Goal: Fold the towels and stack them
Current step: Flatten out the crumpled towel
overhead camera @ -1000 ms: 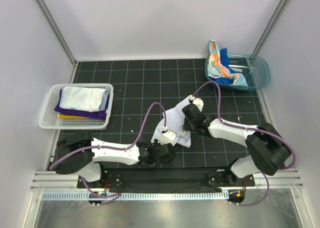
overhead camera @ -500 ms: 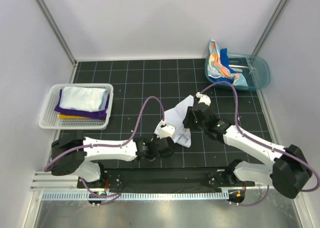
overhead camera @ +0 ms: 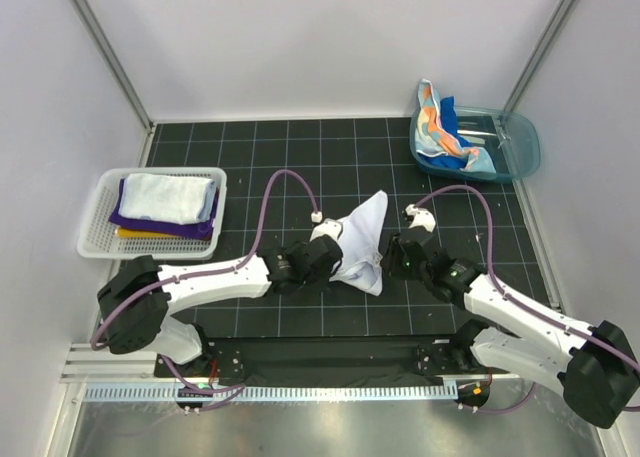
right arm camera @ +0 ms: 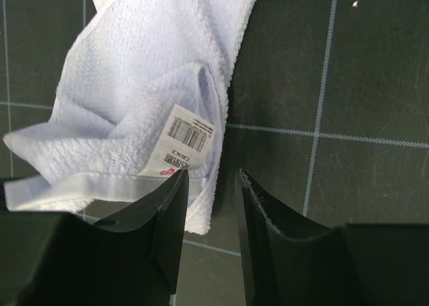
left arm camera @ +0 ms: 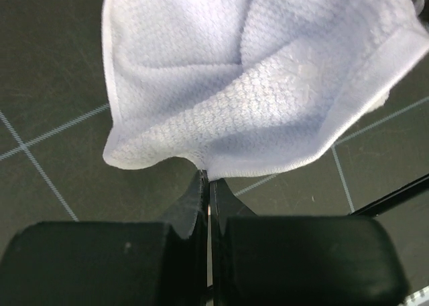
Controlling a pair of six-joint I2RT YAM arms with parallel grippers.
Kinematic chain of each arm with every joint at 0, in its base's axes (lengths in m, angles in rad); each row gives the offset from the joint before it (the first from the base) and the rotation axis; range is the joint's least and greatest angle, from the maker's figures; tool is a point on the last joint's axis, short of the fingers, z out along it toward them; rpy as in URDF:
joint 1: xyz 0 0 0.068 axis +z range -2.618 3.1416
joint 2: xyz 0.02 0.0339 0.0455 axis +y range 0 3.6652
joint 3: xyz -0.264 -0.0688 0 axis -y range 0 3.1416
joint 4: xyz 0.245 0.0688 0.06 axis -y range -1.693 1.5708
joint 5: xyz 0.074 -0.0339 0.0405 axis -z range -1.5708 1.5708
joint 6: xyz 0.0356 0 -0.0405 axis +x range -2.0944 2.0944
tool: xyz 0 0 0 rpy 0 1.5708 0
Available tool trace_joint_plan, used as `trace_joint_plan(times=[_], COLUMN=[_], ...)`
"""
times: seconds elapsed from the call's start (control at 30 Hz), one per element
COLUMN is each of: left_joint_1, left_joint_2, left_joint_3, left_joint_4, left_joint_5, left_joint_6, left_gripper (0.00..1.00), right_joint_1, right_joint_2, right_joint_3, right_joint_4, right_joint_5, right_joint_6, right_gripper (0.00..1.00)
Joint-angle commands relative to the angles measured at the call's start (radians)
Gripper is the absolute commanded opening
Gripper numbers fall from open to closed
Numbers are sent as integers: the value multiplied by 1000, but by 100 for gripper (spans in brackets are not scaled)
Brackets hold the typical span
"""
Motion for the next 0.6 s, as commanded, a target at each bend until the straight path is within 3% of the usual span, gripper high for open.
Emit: trace_joint_plan(times=[0.0,0.57], left_joint_1=[35,144], left_joint_2=[-25,12], left_joint_3=[51,129], left_joint_4=[-18,-52], left_joint_5=[49,110], left_joint_6=[30,87], left_gripper=[0,0], right_joint_1=[6,77], right_joint_2=[-42,-87], right_joint_3=[-30,-73], right_joint_4=[73,123], right_joint_5=[-25,-17], right_joint_6=[-11,-51], right_gripper=[41,41])
